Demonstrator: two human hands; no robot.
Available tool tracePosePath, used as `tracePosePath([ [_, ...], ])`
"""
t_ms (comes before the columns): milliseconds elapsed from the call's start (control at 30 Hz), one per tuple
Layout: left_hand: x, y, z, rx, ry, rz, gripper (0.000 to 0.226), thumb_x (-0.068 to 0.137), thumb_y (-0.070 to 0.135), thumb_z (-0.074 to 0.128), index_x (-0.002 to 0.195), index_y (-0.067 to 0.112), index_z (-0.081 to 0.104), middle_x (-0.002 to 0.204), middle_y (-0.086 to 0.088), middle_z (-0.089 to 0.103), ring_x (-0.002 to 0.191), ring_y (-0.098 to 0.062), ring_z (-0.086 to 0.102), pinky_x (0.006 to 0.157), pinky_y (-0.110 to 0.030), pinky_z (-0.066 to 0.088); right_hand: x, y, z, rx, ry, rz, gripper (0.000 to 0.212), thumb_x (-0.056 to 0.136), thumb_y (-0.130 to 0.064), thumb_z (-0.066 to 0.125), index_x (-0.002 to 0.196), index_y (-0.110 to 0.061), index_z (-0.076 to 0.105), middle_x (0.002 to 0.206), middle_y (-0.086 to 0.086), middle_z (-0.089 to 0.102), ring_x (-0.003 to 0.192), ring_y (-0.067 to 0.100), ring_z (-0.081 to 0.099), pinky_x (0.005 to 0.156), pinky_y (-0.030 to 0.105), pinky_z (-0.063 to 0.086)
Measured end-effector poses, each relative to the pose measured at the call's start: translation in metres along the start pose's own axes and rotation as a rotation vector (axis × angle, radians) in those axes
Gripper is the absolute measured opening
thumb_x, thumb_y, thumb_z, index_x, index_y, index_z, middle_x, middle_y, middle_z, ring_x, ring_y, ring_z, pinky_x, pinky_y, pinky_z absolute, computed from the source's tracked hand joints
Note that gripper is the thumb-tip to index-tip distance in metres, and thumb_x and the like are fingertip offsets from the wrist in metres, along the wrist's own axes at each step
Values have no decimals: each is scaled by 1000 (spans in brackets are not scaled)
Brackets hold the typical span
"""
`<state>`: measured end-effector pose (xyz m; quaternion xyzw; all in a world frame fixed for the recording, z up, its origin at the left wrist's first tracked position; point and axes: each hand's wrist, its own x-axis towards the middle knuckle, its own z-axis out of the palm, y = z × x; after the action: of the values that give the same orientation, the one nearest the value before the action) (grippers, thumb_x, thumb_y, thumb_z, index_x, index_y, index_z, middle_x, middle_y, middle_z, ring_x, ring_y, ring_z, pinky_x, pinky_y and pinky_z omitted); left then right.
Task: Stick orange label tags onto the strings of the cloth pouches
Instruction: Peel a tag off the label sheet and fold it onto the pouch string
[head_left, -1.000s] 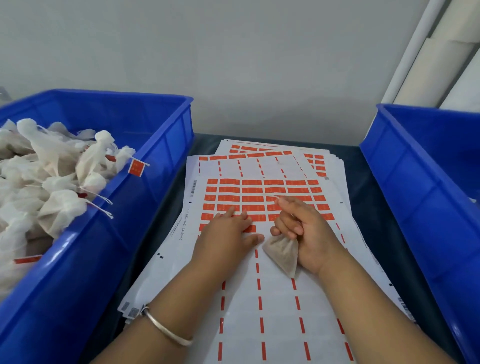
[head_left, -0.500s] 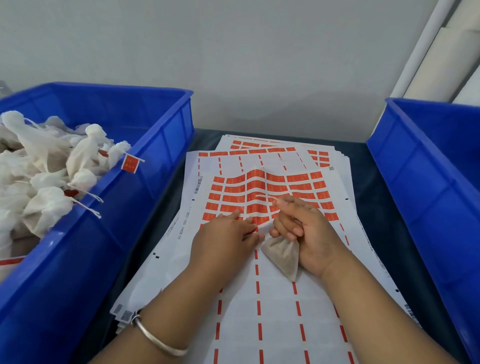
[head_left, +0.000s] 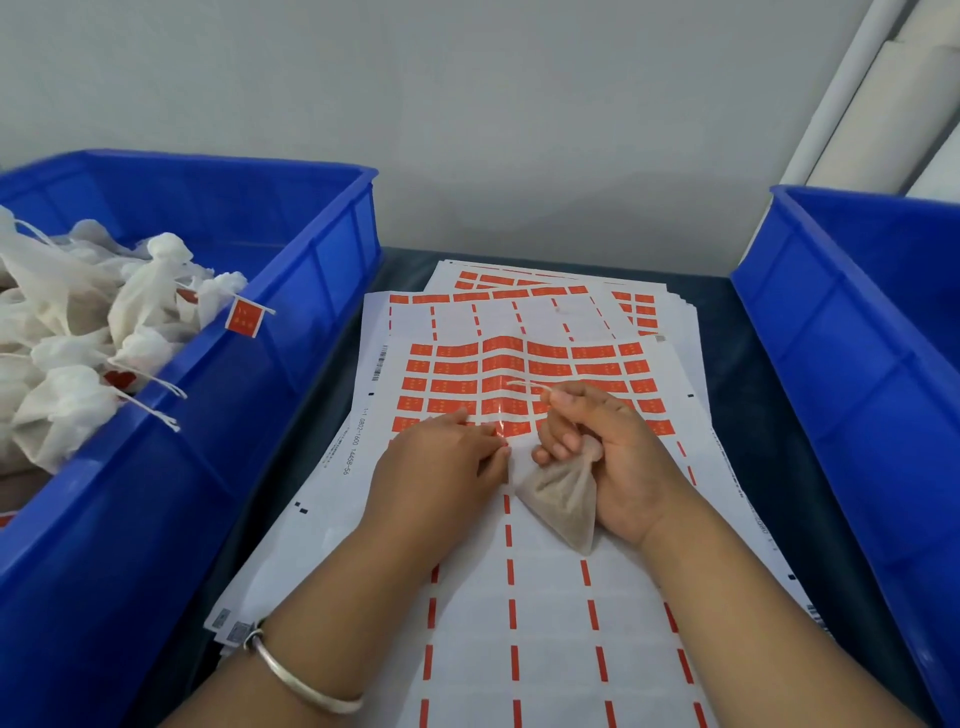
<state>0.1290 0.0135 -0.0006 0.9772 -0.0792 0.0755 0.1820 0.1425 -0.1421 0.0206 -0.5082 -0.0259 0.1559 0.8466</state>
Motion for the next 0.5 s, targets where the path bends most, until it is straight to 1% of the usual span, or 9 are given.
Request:
tracePosePath([
  [33, 0, -1, 1, 8, 24, -14, 30, 94, 42, 43, 107, 33, 68, 117, 17, 63, 113, -5, 54, 89, -21, 41, -1, 0, 1, -12, 17, -12, 13, 72, -22, 64, 59, -19, 68, 51, 1, 50, 50, 12, 48, 57, 25, 49],
  [67, 1, -3, 1, 11, 50, -40, 29, 94, 41, 43, 97, 30, 70, 106, 15, 67, 97, -5, 60, 79, -16, 42, -1, 0, 1, -32, 40, -21, 10, 70, -24, 65, 62, -20, 70, 56, 1, 56, 54, 12, 53, 59, 25, 51],
  [100, 1, -4, 1, 13, 69, -71, 28, 93, 41, 44, 86, 28, 68, 93, 13, 68, 80, -5, 60, 67, -13, 40, -2, -1, 1, -50, 61, -26, 8, 68, -26, 67, 65, -21, 73, 63, 1, 63, 59, 12, 59, 61, 25, 52],
  [133, 1, -4, 1, 12, 79, -100, 27, 92, 41, 45, 79, 27, 65, 83, 13, 65, 68, -6, 56, 59, -12, 36, -3, -2, 1, -66, 76, -28, 9, 67, -28, 69, 69, -22, 75, 73, -1, 70, 66, 14, 66, 63, 25, 54],
  [167, 1, -3, 0, 5, 85, -127, 27, 91, 42, 47, 76, 27, 64, 78, 14, 63, 63, -6, 53, 55, -12, 33, -3, -3, 1, -89, 83, -34, 12, 66, -30, 69, 73, -24, 77, 85, -2, 74, 75, 16, 70, 66, 26, 55],
  [200, 1, -3, 0, -9, 93, -151, 25, 90, 43, 49, 76, 27, 63, 77, 16, 61, 61, -5, 51, 53, -12, 31, -4, -4, 2, -119, 86, -45, 14, 64, -31, 70, 76, -27, 77, 93, -3, 75, 83, 18, 72, 69, 27, 56],
  [267, 1, 0, -2, -53, 115, -194, 19, 88, 44, 52, 79, 30, 61, 77, 19, 55, 60, -3, 48, 53, -9, 27, -5, -9, 5, -199, 89, -85, 16, 62, -33, 70, 76, -28, 77, 96, -5, 75, 90, 19, 71, 75, 31, 56],
  [367, 1, 2, -4, -105, 141, -234, 13, 88, 44, 53, 81, 33, 53, 80, 18, 49, 62, -2, 45, 56, -9, 27, -7, -14, 10, -323, 96, -168, 19, 58, -39, 70, 74, -32, 76, 90, -10, 74, 93, 15, 70, 80, 34, 56],
  [500, 1, -1, -7, -85, 157, -265, 13, 90, 44, 50, 83, 32, 51, 80, 16, 48, 63, -4, 45, 56, -12, 30, -10, -19, 14, -400, 117, -231, 21, 56, -44, 68, 74, -36, 76, 84, -11, 74, 90, 20, 69, 83, 36, 56],
])
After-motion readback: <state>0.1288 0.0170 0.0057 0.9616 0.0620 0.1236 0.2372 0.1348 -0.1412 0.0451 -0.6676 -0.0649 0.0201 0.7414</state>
